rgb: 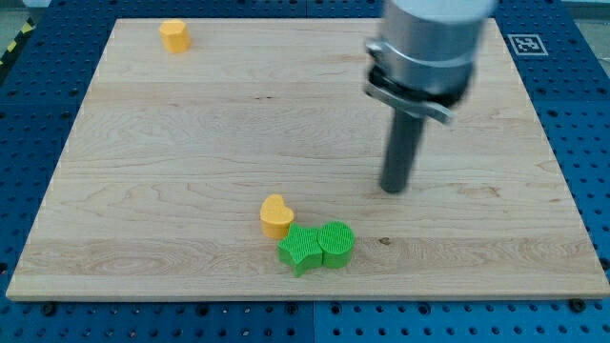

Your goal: Move the yellow heart towards bottom left of the board

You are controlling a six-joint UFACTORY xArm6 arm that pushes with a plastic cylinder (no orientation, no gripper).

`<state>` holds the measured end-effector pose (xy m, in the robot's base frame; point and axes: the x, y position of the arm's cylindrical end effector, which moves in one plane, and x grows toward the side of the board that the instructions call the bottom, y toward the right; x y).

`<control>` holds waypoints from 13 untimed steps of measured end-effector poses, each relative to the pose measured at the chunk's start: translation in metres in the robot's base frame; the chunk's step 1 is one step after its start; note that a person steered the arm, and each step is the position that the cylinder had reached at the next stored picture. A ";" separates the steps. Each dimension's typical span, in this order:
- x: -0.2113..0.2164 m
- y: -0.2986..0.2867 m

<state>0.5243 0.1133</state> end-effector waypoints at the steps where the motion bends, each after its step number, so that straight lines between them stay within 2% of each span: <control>1: 0.029 -0.004; 7: 0.029 -0.206; 9: 0.043 -0.225; 13: 0.059 -0.304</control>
<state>0.5829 -0.1911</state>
